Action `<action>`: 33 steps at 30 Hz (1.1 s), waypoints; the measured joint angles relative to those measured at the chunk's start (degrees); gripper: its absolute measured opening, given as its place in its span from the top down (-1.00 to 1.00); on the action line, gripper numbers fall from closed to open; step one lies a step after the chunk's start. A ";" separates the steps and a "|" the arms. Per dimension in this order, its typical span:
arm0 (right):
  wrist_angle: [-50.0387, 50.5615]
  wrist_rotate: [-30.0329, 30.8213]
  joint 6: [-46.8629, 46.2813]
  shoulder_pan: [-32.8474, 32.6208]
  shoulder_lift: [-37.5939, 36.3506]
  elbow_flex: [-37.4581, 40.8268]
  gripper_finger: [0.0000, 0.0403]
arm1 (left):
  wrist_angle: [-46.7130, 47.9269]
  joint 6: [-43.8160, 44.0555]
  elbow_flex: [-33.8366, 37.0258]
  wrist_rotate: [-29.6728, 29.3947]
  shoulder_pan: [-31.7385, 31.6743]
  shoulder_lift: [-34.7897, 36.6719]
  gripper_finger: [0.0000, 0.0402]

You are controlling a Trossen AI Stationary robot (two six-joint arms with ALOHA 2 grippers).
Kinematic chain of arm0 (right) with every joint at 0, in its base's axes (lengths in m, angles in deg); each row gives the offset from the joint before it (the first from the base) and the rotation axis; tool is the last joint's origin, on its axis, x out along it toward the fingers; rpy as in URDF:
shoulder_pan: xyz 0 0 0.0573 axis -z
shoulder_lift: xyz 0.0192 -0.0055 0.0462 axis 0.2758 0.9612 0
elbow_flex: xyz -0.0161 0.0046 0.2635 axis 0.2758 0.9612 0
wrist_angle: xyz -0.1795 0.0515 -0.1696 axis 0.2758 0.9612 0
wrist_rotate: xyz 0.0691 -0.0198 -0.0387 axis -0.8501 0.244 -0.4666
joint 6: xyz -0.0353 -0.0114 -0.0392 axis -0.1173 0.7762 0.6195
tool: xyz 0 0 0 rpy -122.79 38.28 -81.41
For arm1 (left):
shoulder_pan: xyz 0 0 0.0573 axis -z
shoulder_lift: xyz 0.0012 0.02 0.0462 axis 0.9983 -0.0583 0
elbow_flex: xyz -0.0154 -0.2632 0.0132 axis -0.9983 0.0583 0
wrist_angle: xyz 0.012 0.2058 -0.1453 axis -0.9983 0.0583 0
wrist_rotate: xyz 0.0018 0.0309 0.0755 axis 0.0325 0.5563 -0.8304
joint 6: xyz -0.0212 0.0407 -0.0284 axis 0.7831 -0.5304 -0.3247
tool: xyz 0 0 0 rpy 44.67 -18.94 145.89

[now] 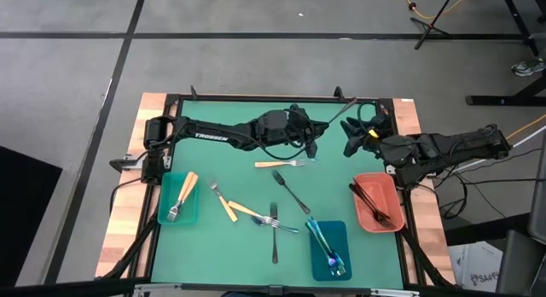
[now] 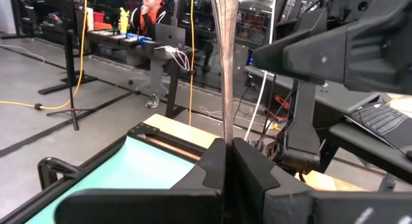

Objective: Sort silverware by color (type)
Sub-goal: Put the black fork into the orange bin

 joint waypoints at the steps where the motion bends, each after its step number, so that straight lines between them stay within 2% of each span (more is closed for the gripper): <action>1: -0.38 0.01 -0.02 0.00 0.00 0.00 0.41 | 0.01 0.00 0.00 0.00 0.02 0.00 0.95; 23: -2.04 1.42 -0.45 0.04 0.00 0.00 0.41 | -0.81 -0.01 0.00 0.00 1.46 0.00 0.95; 28: -1.96 0.28 -10.34 0.04 0.00 0.00 0.41 | -1.97 -0.02 0.00 0.00 1.74 0.00 0.95; 33: -1.91 -3.44 -17.74 -0.09 0.00 0.00 0.41 | -1.97 -0.02 0.00 -0.02 1.72 0.00 0.95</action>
